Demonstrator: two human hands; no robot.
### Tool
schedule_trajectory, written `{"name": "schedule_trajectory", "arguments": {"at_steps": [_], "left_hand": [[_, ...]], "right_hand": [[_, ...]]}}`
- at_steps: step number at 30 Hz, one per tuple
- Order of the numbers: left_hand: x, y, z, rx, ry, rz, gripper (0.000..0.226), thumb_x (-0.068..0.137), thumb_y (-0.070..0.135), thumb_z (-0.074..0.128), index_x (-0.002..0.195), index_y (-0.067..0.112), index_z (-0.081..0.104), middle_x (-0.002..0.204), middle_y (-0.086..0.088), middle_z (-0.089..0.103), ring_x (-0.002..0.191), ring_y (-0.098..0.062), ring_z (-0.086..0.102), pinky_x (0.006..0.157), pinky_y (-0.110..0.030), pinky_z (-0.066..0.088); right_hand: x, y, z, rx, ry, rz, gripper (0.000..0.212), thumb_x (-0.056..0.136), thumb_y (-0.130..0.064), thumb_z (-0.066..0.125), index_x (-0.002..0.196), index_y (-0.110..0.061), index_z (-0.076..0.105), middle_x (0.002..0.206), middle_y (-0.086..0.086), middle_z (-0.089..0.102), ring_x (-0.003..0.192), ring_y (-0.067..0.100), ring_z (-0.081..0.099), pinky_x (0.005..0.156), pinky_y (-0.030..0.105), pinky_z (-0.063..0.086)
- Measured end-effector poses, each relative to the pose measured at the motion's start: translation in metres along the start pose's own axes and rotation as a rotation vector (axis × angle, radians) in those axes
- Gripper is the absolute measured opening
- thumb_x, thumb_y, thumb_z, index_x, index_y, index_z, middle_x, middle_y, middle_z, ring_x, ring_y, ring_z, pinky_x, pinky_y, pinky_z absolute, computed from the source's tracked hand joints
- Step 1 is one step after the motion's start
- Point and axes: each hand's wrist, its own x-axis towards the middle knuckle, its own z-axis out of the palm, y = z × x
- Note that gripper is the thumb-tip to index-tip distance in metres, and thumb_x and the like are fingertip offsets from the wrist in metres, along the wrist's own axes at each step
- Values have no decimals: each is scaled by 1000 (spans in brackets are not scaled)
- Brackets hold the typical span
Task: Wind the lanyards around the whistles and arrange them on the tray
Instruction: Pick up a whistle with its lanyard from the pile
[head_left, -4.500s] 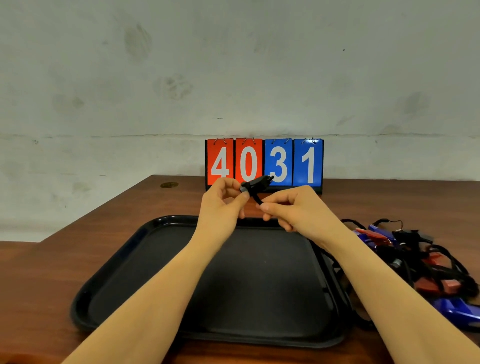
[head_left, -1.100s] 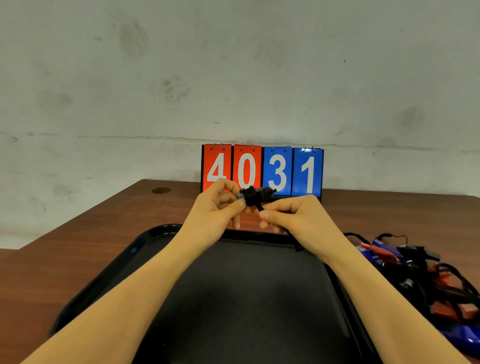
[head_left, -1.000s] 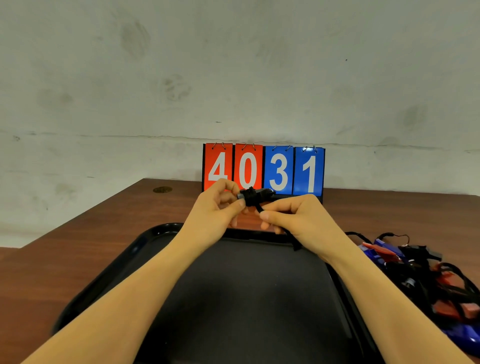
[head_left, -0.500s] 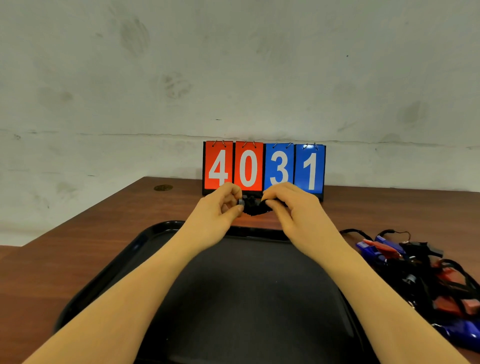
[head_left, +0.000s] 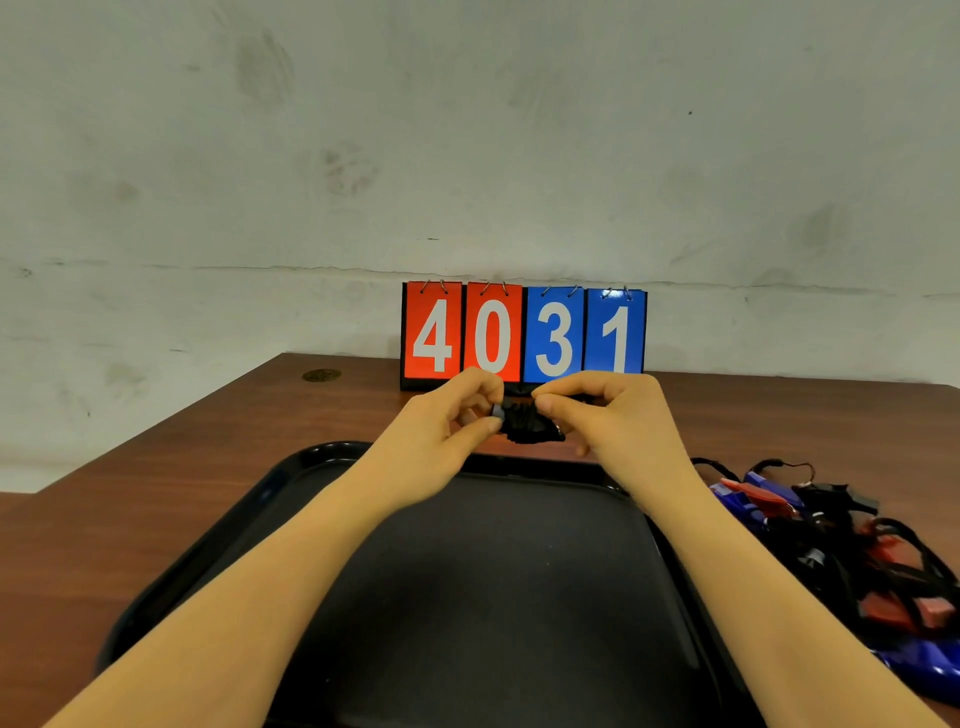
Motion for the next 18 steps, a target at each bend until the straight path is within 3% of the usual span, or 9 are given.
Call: {"name": "schedule_trajectory", "arguments": {"at_steps": [3, 8, 11, 15, 18], "left_hand": [[0, 2, 0, -51, -24, 5, 19, 92, 15, 52, 94, 33, 47, 88, 10, 61, 73, -2, 61, 73, -5, 45], [0, 3, 0, -240, -36, -30, 15, 92, 11, 51, 99, 24, 50, 76, 15, 64, 69, -9, 64, 77, -12, 48], [1, 5, 0, -389, -29, -63, 17, 92, 5, 50, 95, 22, 48, 75, 12, 65, 68, -14, 65, 73, -20, 51], [2, 4, 1, -510, 25, -113, 13, 91, 6, 51, 93, 19, 49, 76, 5, 68, 64, -16, 65, 81, -28, 49], [3, 2, 2, -593, 95, -173, 8, 91, 10, 52, 93, 17, 51, 77, 5, 70, 58, -13, 61, 82, -31, 47]], "right_hand": [[2, 0, -4, 98, -31, 90, 12, 81, -15, 68, 75, -25, 70, 70, -3, 67, 56, 2, 57, 50, 14, 48], [3, -1, -5, 303, -65, 231, 8, 83, -11, 65, 83, -15, 72, 89, 10, 70, 54, 11, 55, 56, 23, 48], [3, -3, -5, 366, -75, 212, 9, 84, -10, 63, 88, -13, 70, 89, 9, 70, 49, 11, 52, 60, 26, 48], [0, -2, -2, 377, -65, 149, 12, 85, -6, 60, 85, -14, 69, 70, 3, 68, 52, 10, 54, 58, 23, 49], [-2, -2, 2, 359, -88, 99, 17, 85, -2, 59, 86, -15, 69, 70, 0, 70, 57, 9, 57, 57, 20, 50]]}}
